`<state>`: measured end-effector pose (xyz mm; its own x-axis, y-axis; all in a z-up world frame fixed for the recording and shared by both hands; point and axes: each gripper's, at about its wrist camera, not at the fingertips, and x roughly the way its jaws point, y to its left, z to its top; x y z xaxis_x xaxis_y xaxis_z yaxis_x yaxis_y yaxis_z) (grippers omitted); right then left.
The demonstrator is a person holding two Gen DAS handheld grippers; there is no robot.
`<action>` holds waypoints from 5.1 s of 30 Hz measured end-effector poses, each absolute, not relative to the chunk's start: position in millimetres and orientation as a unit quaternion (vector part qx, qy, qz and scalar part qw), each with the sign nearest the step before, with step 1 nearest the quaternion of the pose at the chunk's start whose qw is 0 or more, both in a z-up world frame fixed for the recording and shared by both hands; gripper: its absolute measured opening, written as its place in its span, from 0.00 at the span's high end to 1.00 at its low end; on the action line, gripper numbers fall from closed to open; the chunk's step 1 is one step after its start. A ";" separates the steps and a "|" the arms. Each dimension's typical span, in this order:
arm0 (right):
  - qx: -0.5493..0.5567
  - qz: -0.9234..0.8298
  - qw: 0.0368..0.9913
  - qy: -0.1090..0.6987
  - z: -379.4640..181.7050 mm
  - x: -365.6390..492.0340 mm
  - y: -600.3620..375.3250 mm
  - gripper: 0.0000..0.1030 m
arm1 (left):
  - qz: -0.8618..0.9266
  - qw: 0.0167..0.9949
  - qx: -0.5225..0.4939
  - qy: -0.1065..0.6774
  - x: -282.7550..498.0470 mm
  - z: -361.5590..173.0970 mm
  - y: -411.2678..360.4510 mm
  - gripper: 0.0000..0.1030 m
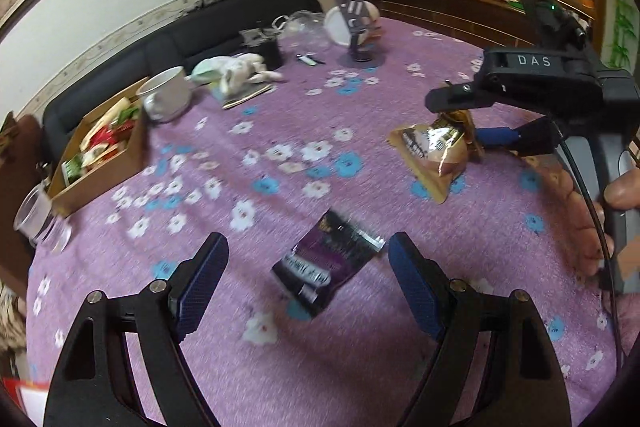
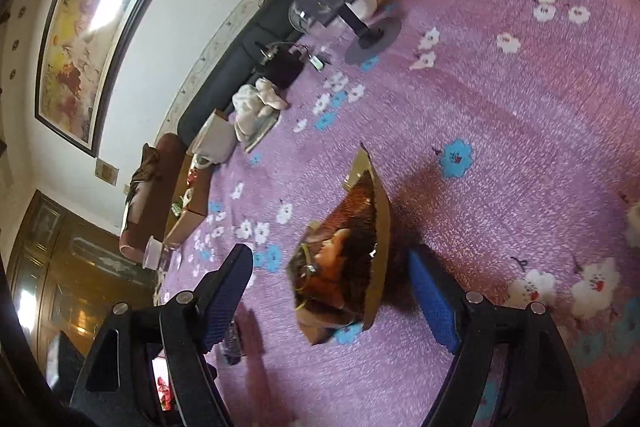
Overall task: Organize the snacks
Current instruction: 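Move both tools back over the snacks on the tablecloth, then grasp the gold chip bag with the right tool while the left tool grasps the dark purple packet, then lift both packets and hold them above the tablecloth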
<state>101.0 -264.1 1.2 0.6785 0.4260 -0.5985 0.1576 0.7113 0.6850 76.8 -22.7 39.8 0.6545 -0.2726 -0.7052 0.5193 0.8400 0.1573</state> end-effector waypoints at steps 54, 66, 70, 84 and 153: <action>0.352 0.124 0.846 0.381 12.8 98.3 -245.9 0.60 | -0.247 0.868 0.085 0.423 82.1 13.7 -11.9 0.71; 0.363 0.131 0.839 0.383 11.8 100.4 -245.2 0.60 | -0.243 0.861 0.160 0.417 70.1 8.5 -23.1 0.24; 0.365 0.132 0.837 0.386 10.9 100.7 -245.1 0.60 | -0.254 0.857 0.137 0.427 72.1 9.3 -14.2 0.32; 0.374 0.144 0.834 0.380 12.1 99.8 -246.4 0.60 | -0.246 0.861 0.137 0.424 70.5 17.1 -9.8 0.74; 0.346 0.234 0.808 0.416 6.6 89.8 -186.9 0.61 | -0.033 0.962 0.030 0.270 64.0 77.6 62.0 0.73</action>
